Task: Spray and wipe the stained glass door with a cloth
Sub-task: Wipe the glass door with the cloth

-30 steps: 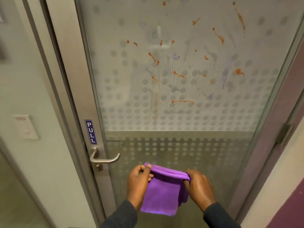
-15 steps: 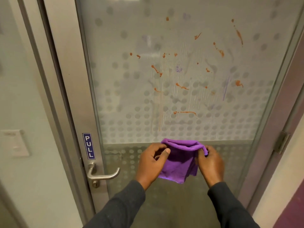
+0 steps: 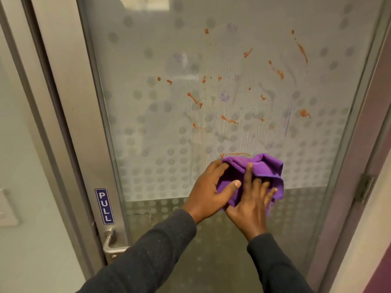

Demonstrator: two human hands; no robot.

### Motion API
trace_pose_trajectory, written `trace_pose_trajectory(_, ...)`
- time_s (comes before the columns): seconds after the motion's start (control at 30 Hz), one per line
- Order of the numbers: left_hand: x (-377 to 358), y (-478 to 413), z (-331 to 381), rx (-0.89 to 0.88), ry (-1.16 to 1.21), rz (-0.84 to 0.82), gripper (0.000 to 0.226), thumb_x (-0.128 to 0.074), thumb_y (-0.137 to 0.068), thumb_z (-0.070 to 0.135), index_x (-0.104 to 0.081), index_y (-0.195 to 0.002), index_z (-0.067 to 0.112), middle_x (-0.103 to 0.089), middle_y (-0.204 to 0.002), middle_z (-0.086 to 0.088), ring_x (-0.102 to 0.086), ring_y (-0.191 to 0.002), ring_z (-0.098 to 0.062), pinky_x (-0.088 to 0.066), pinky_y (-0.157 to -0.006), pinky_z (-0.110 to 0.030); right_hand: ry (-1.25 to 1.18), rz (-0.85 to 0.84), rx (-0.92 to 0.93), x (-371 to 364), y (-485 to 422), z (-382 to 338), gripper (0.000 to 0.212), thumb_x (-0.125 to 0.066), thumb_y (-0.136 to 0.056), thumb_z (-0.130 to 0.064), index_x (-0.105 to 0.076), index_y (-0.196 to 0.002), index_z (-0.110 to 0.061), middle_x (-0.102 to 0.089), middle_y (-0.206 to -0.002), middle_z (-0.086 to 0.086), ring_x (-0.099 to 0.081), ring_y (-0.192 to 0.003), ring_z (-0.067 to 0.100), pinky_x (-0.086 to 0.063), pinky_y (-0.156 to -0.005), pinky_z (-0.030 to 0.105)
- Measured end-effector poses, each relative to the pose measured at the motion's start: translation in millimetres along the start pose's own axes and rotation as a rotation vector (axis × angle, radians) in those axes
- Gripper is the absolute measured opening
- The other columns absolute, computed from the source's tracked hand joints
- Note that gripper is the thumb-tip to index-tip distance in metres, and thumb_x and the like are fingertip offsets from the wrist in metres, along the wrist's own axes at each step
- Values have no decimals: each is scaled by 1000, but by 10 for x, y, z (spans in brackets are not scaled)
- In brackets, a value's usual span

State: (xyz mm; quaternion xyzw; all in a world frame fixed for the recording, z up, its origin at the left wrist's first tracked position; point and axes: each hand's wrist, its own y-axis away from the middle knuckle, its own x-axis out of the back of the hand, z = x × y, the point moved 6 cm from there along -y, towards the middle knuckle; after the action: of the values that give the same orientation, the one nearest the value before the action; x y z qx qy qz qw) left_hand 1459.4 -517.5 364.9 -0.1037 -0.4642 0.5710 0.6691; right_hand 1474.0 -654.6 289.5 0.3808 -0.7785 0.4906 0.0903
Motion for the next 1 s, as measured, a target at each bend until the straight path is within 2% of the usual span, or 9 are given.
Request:
trace_pose_trajectory(0.1,13,35,-100,-7,-30,-92,62,-64,-95,40,-43,-152,28,-35,-159,13,-34,-144,6,-31,-114,-9,176,-43,36,-186,-277,48,110,-50,-80,-76,6,-162,-31,-24,-161,26,-8,-151,53,2,-112,81)
trace_pose_trajectory(0.2,239,134,-289,-11,-289,29,64,-58,-94,53,-48,-150,24,-35,-162,4,-35,-149,-10,-36,-120,-31,221,19,2,-236,-561,86,106,-29,-80,-89,11,-161,-33,-28,-155,39,-31,-139,61,-1,-111,82)
trace_pose_trajectory(0.27,510,181,-411,-77,-503,154,65,-58,-93,52,-52,-146,15,-40,-160,-8,-38,-148,-24,-37,-119,-44,196,114,-24,-197,-724,99,108,-25,-78,-93,11,-160,-35,-22,-158,39,-21,-144,59,0,-111,82)
trace_pose_trajectory(0.37,985,190,-666,-146,-785,240,72,-56,-93,52,-44,-151,10,-30,-164,-16,-27,-153,-33,-26,-122,-54,119,244,-90,-125,-967,130,111,-26,-76,-97,8,-161,-34,-19,-162,32,-8,-151,52,2,-112,78)
trace_pose_trajectory(0.57,1989,210,-1176,-156,-1082,428,86,-44,-95,61,-19,-162,13,-5,-171,-17,-6,-159,-35,-6,-126,-56,-5,399,-137,-452,-869,-243,88,-30,-94,-75,-3,-162,-25,-24,-161,32,-15,-151,52,-18,-115,72)
trace_pose_trajectory(0.7,2126,220,-1420,-188,-1209,402,90,-40,-95,64,-11,-163,14,2,-171,-17,-3,-158,-38,-5,-125,-60,6,401,-1,-850,-516,-618,78,-33,-99,-62,-7,-162,-23,-38,-152,32,-16,-149,51,-8,-121,68)
trace_pose_trajectory(0.8,2087,180,-1503,-220,-1248,438,93,-41,-94,67,-8,-163,15,12,-170,-11,4,-158,-33,-1,-125,-59,73,307,212,-1111,-248,-812,79,-36,-99,-58,-4,-163,-25,-37,-147,25,-20,-147,50,0,-122,64)
trace_pose_trajectory(0.9,2070,157,-1523,-245,-1259,466,94,-40,-92,69,-6,-163,17,15,-170,-8,7,-158,-30,0,-125,-58,170,231,397,-1153,-149,-663,85,-47,-93,-55,-1,-162,-32,-34,-152,24,-19,-145,49,3,-124,61)
trace_pose_trajectory(1.0,2074,156,-1521,-263,-1251,462,94,-39,-92,69,-6,-163,17,15,-170,-7,8,-158,-29,-1,-124,-60,180,243,378,-911,-269,-266,88,-51,-87,-47,-4,-161,-39,-46,-147,34,-19,-143,50,4,-123,57)
